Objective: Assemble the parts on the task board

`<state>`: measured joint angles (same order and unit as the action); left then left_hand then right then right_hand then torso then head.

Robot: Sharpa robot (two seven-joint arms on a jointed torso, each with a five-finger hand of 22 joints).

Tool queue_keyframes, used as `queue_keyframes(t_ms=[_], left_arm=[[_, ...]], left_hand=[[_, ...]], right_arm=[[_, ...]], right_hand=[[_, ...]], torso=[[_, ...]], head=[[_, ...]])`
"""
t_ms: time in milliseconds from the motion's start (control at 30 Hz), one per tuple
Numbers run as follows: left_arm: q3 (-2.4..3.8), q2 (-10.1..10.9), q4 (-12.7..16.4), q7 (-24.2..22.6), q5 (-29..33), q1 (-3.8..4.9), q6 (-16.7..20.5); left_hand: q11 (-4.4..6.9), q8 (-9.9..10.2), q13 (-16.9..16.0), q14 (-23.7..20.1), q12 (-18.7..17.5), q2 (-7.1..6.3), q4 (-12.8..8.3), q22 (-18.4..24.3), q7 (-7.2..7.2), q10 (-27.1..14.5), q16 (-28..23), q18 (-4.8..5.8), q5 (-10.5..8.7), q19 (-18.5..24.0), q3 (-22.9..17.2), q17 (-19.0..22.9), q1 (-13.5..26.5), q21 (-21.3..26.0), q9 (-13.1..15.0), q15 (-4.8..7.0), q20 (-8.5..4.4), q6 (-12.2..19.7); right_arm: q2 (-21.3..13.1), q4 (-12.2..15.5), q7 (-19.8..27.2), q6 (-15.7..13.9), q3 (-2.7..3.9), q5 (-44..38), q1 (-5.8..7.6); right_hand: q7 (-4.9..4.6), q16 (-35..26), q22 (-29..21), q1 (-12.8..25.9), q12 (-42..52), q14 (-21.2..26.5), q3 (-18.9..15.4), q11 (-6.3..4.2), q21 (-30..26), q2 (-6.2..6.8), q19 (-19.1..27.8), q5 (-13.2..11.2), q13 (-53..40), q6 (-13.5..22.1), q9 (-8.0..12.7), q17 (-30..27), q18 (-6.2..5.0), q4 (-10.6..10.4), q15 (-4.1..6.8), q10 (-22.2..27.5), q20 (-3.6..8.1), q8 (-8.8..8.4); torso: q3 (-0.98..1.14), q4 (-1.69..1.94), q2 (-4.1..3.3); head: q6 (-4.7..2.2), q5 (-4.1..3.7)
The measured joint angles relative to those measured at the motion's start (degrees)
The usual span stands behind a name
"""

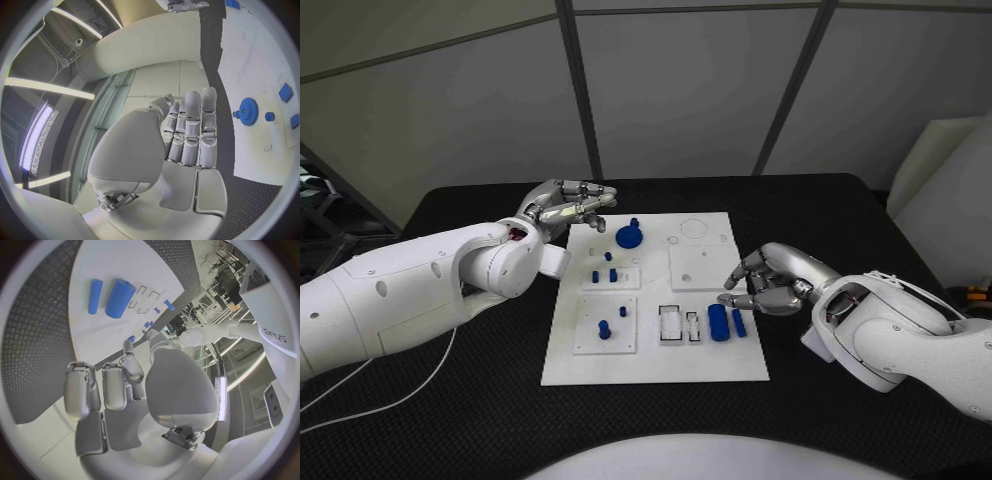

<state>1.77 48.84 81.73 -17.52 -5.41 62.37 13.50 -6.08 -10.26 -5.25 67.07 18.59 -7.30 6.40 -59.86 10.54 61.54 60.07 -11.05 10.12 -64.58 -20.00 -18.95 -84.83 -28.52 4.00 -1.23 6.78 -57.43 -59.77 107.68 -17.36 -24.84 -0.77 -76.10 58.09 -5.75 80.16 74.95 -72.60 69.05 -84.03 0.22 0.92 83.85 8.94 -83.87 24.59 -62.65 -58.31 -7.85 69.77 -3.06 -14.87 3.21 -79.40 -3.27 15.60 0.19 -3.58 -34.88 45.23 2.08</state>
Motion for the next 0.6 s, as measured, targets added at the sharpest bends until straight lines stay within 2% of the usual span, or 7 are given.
queue_keyframes(t_ms=[33,200,433,600], left_arm=[[-0.01,0.08,0.05,0.01,0.00,-0.09,0.00],[-0.01,0.27,0.25,0.02,0.00,-0.27,0.00],[-0.01,0.40,0.35,0.03,0.00,-0.39,0.01],[-0.01,0.48,0.47,0.03,0.00,-0.45,0.01]], left_hand=[[0.00,0.00,0.00,0.00,0.00,0.00,0.00,0.00,0.00,0.00,0.00,0.00,0.00,0.00,0.00,0.00,0.00,0.00,0.00,0.00,0.00,0.00],[0.00,0.00,0.00,0.00,0.00,0.00,0.00,0.00,0.00,0.00,0.00,0.00,0.00,0.00,0.00,-0.01,0.00,0.00,0.00,0.00,0.00,0.00],[0.00,0.00,0.00,0.00,0.00,0.00,0.00,0.00,0.00,0.00,0.00,0.00,0.00,0.21,0.00,-0.01,0.00,0.22,0.00,0.00,0.21,0.00],[0.00,0.00,0.00,0.00,0.00,0.00,0.00,0.01,0.00,0.00,0.00,0.00,0.00,0.21,0.00,-0.01,0.00,0.22,0.00,0.00,0.21,0.00]], right_arm=[[-0.09,0.12,-1.36,0.10,-0.02,-0.06,-0.06],[0.22,0.44,-6.43,0.62,-0.13,-0.94,-0.35],[1.36,0.50,-11.41,1.78,-0.21,-3.02,-1.74],[2.42,0.28,-13.07,2.63,-0.22,-4.30,-2.80]], right_hand=[[0.14,0.03,0.00,-0.33,0.40,0.00,-0.67,0.00,0.00,-0.33,0.00,0.00,-0.67,0.14,-0.11,0.16,0.00,-0.39,0.00,0.00,0.00,0.53],[0.28,0.21,-0.01,-0.31,1.04,0.00,-3.29,0.00,0.23,-0.31,0.00,0.00,-2.55,0.53,-0.73,0.59,-0.01,-1.65,-0.01,0.00,0.00,2.55],[0.30,0.25,-0.01,-0.32,1.28,0.00,-4.62,0.00,0.23,-0.31,0.00,-0.03,-3.31,0.92,-1.04,0.93,-0.01,-1.80,-0.01,0.00,0.00,3.65],[0.30,0.25,-0.01,-0.31,1.28,0.00,-5.05,0.00,0.23,-0.31,0.00,-0.30,-3.46,0.92,-1.13,0.97,-0.02,-1.76,-0.01,0.00,0.00,3.98]], torso=[[-0.01,-0.05,0.01],[-0.10,-0.11,0.07],[-0.20,-0.11,0.05],[-0.21,-0.11,-0.04]], head=[[0.05,-0.05],[0.30,-0.55],[0.49,-0.74],[0.60,-0.75]])
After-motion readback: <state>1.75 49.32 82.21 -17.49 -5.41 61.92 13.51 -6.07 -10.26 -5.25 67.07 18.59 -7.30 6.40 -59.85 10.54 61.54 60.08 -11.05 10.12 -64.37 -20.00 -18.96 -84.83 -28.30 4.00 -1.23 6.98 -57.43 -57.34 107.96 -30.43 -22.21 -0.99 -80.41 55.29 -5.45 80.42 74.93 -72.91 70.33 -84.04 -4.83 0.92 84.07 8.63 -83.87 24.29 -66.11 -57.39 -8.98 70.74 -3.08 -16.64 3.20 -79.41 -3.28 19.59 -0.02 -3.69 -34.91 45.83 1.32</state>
